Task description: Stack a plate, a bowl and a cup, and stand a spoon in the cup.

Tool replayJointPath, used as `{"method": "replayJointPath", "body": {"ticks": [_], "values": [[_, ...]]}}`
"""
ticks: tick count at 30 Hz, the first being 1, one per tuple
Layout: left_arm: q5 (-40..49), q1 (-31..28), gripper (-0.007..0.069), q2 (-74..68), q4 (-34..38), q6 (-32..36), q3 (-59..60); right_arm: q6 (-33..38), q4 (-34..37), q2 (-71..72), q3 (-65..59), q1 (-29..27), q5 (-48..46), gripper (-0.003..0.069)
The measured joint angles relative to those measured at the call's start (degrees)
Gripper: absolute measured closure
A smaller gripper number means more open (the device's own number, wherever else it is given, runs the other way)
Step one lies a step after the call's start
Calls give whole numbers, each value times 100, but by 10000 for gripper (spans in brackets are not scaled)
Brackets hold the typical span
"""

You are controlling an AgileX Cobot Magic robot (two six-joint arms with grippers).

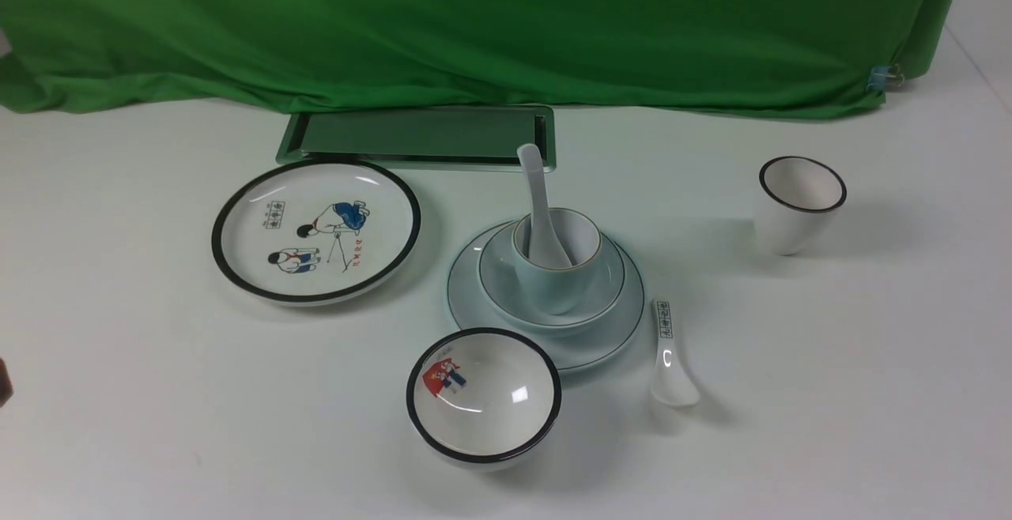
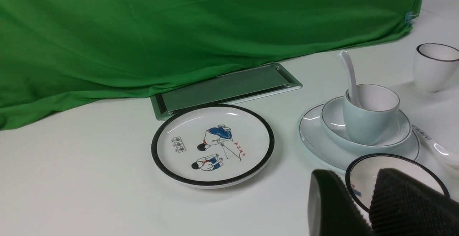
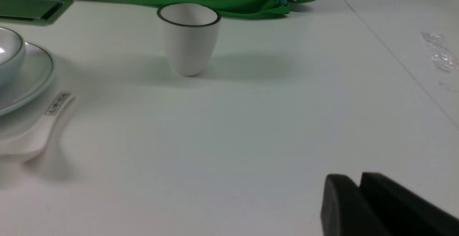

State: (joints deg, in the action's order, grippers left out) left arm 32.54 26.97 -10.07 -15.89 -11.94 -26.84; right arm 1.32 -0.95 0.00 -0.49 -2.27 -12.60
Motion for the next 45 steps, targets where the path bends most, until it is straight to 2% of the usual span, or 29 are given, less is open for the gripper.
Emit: {"method": "replayJointPath", "body": {"ticks": [5, 8, 10, 14, 23, 31, 45], "values": [[-953, -215, 518, 0, 276, 13, 428, 0, 0, 0, 0, 0, 0, 533], [-2117, -864, 616, 6, 956, 586, 909, 0, 0, 0, 0, 0, 0, 524], [-2734, -1300, 650, 6, 1248, 952, 1250, 0, 0, 0, 0, 0, 0, 518], [-3322, -2032, 657, 96, 1401, 1062, 1857, 0, 0, 0, 0, 0, 0, 512], [-3111, -2498, 657, 743, 1589, 1040, 2693, 0, 0, 0, 0, 0, 0, 494], [-1970, -2579, 657, 994, 1968, 1389, 2719, 0, -5, 2, 0, 0, 0, 484], [-1916, -3043, 657, 994, 2006, 1427, 2719, 0, -5, 2, 0, 0, -4, 452]]}}
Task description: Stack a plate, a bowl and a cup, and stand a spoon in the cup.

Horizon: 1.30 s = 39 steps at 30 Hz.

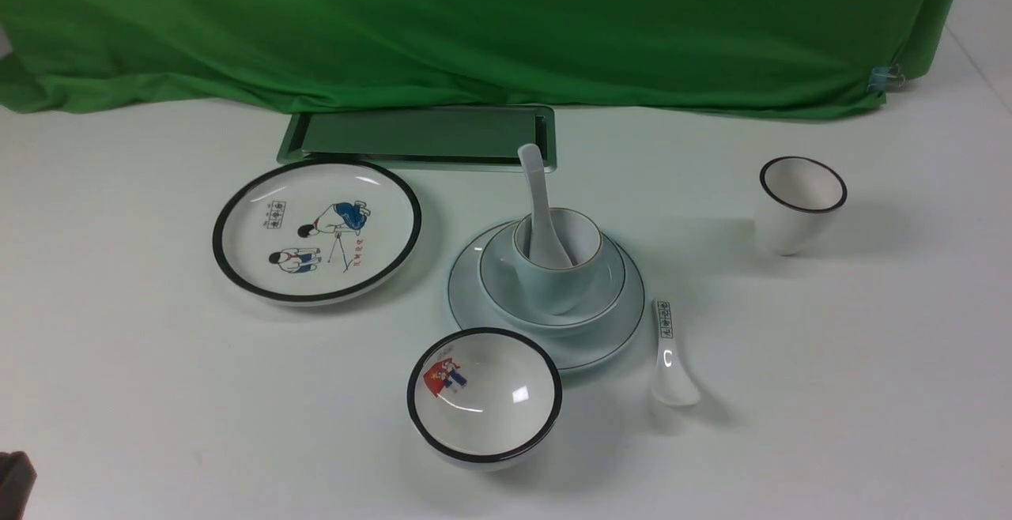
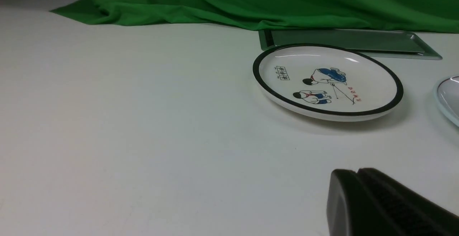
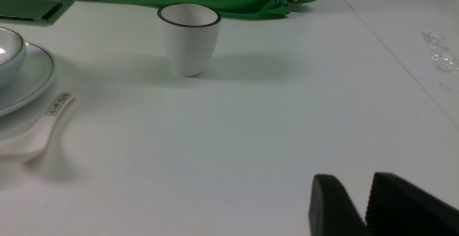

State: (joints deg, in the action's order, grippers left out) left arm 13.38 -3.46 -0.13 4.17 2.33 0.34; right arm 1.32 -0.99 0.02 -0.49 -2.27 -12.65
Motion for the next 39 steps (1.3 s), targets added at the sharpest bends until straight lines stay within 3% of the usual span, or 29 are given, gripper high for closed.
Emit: {"method": "replayJointPath", "body": {"ticks": [15, 39], "values": [[5, -350, 657, 0, 5, -48, 0, 0, 0, 0, 0, 0, 0, 422], [-1, -389, 657, 0, 0, -66, 0, 0, 0, 0, 0, 0, 0, 417]]}}
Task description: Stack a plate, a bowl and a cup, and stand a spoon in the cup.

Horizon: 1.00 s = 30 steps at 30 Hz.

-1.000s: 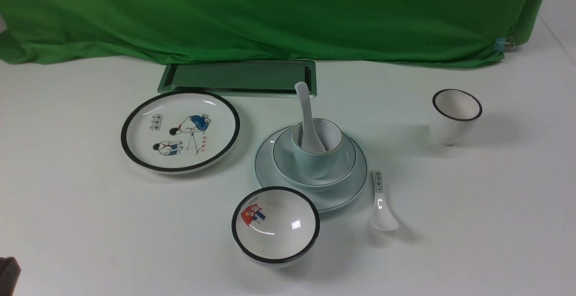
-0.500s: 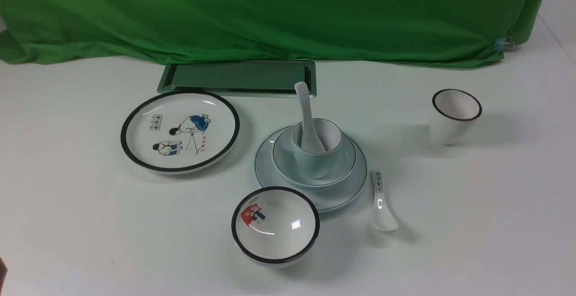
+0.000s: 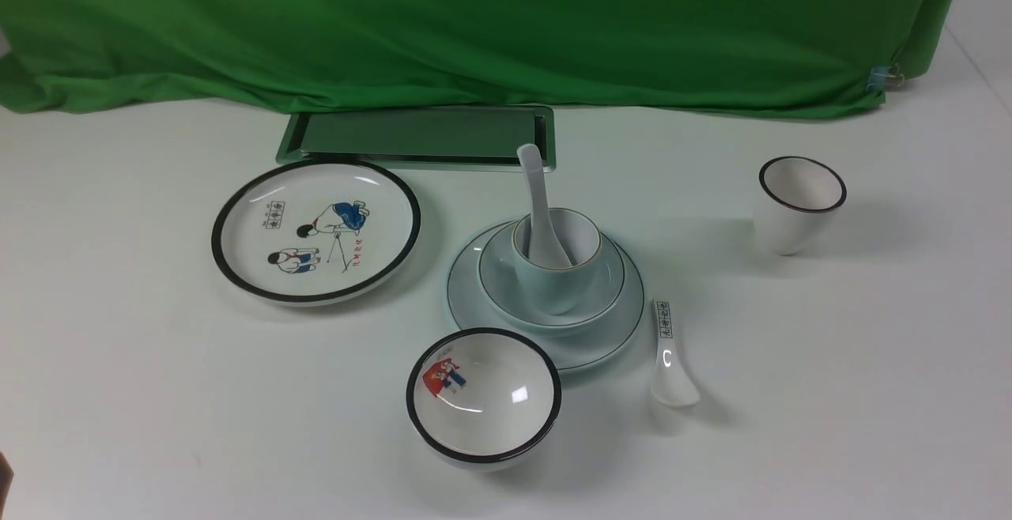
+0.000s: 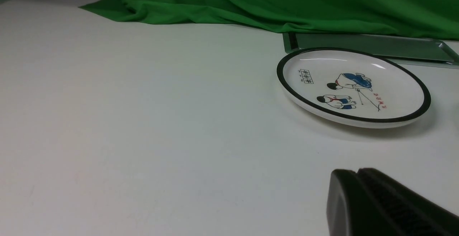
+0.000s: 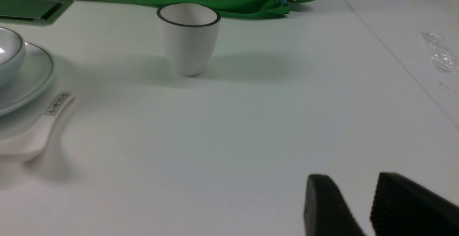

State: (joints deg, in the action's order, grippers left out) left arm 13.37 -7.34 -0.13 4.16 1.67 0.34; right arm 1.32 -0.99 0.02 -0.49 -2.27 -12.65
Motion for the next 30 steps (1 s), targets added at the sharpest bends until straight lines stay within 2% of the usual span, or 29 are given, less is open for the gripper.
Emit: {"method": "replayJointPath", "body": {"ticks": [30], "values": [[-23, 0, 657, 0, -258, 0, 5, -5, 0, 0, 0, 0, 0, 417]]}}
